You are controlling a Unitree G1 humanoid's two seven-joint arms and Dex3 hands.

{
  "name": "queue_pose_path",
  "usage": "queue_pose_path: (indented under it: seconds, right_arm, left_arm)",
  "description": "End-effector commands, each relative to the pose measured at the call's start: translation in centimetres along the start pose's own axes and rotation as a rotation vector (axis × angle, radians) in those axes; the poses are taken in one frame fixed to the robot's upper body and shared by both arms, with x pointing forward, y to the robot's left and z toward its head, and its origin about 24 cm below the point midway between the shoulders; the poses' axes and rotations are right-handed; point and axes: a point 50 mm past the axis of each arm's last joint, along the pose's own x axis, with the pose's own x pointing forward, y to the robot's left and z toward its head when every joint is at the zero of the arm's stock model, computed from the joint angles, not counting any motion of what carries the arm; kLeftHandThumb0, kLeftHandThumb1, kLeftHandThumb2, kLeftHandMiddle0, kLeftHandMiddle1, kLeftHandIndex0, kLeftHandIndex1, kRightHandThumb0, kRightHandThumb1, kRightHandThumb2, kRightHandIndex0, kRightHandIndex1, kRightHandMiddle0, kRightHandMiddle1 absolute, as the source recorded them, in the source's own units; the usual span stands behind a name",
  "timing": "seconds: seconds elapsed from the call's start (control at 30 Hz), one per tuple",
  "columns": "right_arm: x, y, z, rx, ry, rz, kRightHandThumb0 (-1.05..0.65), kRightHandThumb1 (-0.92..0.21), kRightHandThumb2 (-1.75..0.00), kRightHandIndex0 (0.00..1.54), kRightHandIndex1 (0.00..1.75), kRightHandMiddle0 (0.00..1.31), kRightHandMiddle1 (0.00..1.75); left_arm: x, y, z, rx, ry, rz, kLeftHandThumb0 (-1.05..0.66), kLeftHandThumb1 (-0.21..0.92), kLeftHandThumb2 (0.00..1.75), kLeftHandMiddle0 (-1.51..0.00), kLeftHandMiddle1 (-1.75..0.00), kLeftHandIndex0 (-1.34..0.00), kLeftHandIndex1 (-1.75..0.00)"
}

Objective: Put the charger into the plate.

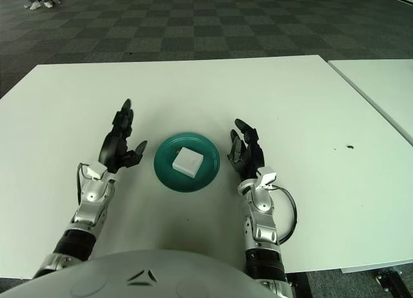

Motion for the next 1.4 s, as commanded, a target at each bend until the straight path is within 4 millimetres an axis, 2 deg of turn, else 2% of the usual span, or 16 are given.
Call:
queue_pose_path:
  seconds: [0.0,0.23,0.37,0.53,0.63,0.7,0.73,0.87,0.97,1.1,1.37]
  right_arm:
    - [-1.2,-1.2,-3.6,0.003,0.220,-0.056,-0.70,-0.92,-0.72,0.24,0.00,0.00,0.76]
    - [-0.5,-0.9,-2.7,-0.001,0.206,-0.068,-0.71,-0.92,-0.70,0.23,0.00,0.00,0.72]
    - [-0.6,-0.9,-2.6,-0.005,0.200,-0.076,-0.72,-0.92,-0.68,0.23,0.00,0.00,0.71]
    - [-0.5,-1.0,-2.7,-0.002,0.196,-0.079,-0.72,-0.92,-0.67,0.22,0.00,0.00,0.68]
    - [-0.1,-0.9,-2.6,0.000,0.196,-0.080,-0.73,-0.92,-0.68,0.22,0.00,0.00,0.67]
    - [0.0,-1.0,-2.7,0.009,0.194,-0.089,-0.73,-0.92,-0.67,0.22,0.00,0.00,0.66]
    - [0.0,-1.0,-2.7,0.011,0.192,-0.092,-0.73,-0.92,-0.67,0.22,0.00,0.00,0.66]
    - [0.2,-0.8,-2.6,-0.005,0.172,-0.095,-0.73,-0.92,-0.67,0.22,0.00,0.00,0.64]
    - [0.0,-0.6,-2.6,-0.024,0.145,-0.094,-0.74,-0.92,-0.67,0.22,0.00,0.00,0.63]
    - [-0.2,-0.6,-2.9,-0.038,0.122,-0.094,-0.73,-0.92,-0.68,0.23,0.01,0.00,0.64]
    - [-0.2,-1.1,-3.3,-0.052,0.084,-0.105,-0.72,-0.92,-0.71,0.21,0.00,0.00,0.69]
  left_arm:
    - [0.5,0.3,0.8,-0.013,-0.019,0.049,-1.05,0.92,0.85,0.00,0.00,-0.04,-0.02]
    - [0.5,1.8,-0.4,0.070,0.034,0.052,-1.05,0.92,0.93,0.00,0.00,-0.05,-0.04]
    - [-0.2,2.5,-1.5,0.113,0.067,0.073,-1.05,0.92,0.94,0.00,0.00,-0.04,-0.04]
    - [-1.9,2.2,-2.1,0.129,0.094,0.100,-1.05,0.92,0.95,-0.03,-0.01,-0.06,-0.06]
    - [-2.0,2.0,-2.2,0.133,0.100,0.106,-1.04,0.92,0.95,-0.04,-0.02,-0.06,-0.06]
    - [-3.5,1.8,-2.2,0.133,0.114,0.124,-1.03,0.92,0.96,-0.06,-0.02,-0.08,-0.08]
    - [-4.0,1.8,-2.2,0.131,0.118,0.132,-1.01,0.92,0.96,-0.08,-0.02,-0.05,-0.16]
    - [-3.6,1.8,-2.3,0.113,0.132,0.142,-0.98,0.92,0.97,-0.14,-0.02,-0.01,-0.36]
    - [-2.8,1.7,-2.6,0.103,0.148,0.137,-0.97,0.92,0.98,-0.16,-0.02,0.00,-0.43]
    - [-2.2,1.5,-3.3,0.107,0.177,0.110,-0.96,0.92,0.98,-0.16,-0.01,0.00,-0.46]
    - [-2.9,0.1,-3.2,0.103,0.194,0.036,-0.95,0.92,1.01,-0.14,0.00,0.00,-0.43]
